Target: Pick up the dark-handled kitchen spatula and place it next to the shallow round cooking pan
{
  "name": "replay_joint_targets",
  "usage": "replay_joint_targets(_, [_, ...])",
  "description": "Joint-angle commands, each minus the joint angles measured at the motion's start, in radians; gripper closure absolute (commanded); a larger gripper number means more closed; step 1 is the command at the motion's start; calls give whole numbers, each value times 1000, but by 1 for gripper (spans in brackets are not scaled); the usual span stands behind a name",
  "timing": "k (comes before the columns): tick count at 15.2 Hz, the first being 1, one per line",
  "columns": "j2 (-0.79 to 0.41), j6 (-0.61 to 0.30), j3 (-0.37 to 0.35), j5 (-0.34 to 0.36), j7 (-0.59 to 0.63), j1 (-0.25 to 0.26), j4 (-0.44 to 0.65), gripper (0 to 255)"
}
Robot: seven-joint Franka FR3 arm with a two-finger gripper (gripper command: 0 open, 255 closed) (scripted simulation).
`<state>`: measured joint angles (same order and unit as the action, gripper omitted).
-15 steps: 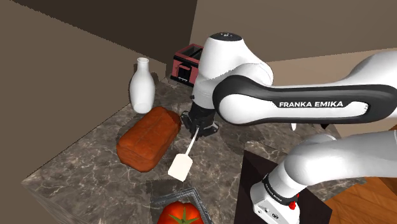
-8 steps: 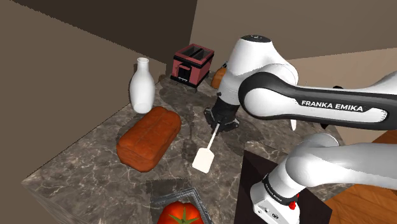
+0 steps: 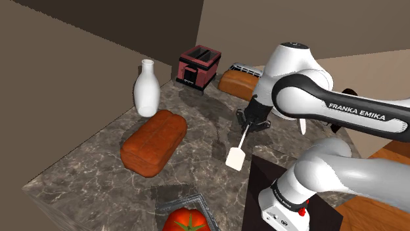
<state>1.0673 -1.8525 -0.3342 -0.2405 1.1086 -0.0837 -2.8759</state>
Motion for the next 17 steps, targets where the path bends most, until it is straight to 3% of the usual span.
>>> replay_joint_targets(1, [47, 19, 52, 40, -48, -23, -30, 255])
replay_joint_targets(9, [169, 71, 300, 256, -283, -191, -96, 255])
replay_joint_targets(17, [102, 22, 552, 482, -527, -384, -64, 255])
